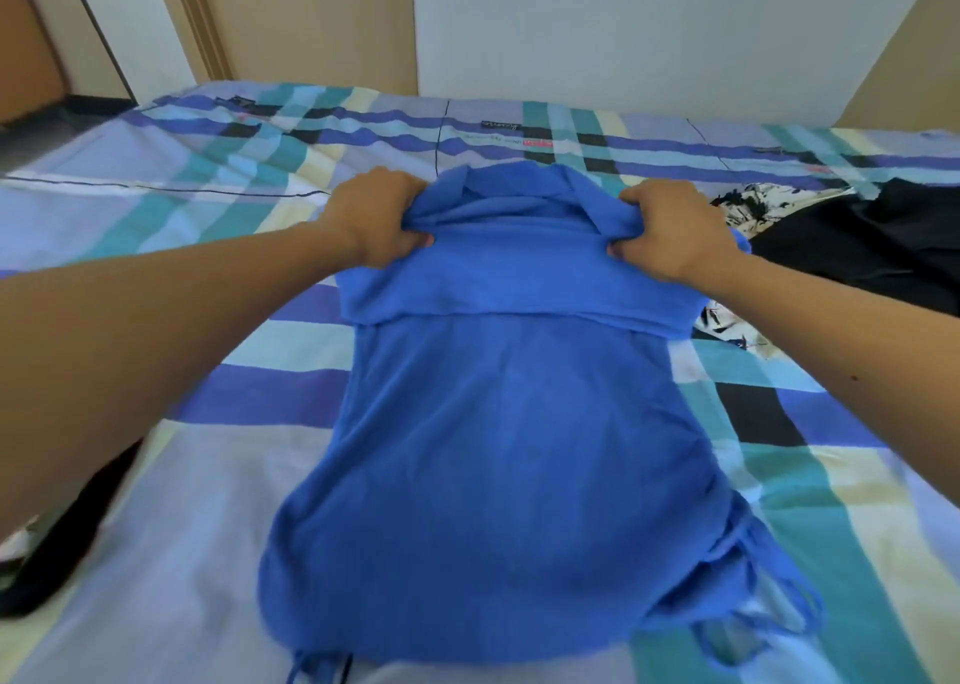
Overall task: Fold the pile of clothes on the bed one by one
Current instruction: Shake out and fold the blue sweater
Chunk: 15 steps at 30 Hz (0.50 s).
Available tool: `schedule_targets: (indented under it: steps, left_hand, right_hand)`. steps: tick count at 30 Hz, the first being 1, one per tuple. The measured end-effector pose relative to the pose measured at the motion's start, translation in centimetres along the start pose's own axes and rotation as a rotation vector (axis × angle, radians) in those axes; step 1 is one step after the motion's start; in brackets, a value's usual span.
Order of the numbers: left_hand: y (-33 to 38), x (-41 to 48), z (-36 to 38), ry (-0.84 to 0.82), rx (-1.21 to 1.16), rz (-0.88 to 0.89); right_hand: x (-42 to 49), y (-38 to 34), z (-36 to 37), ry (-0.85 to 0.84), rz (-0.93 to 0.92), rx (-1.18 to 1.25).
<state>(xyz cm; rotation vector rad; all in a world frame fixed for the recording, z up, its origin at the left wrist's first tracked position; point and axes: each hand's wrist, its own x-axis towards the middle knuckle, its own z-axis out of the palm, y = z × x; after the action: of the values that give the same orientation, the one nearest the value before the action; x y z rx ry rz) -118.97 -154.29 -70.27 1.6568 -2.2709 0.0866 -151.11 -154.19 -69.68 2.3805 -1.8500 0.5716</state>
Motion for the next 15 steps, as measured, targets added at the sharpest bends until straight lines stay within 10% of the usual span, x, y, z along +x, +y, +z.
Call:
schedule_targets:
  steps: [10, 15]
  left_hand:
    - [3.5, -17.8, -4.4, -0.102, -0.208, 0.312]
    - [5.7, -24.1, -5.1, -0.668, -0.027, 0.299]
  right_hand:
    - [-18.0, -2.5, -5.5, -0.189, -0.214, 0.298]
    - [-23.5, -1.7, -6.5, -0.940, -0.140, 0.195]
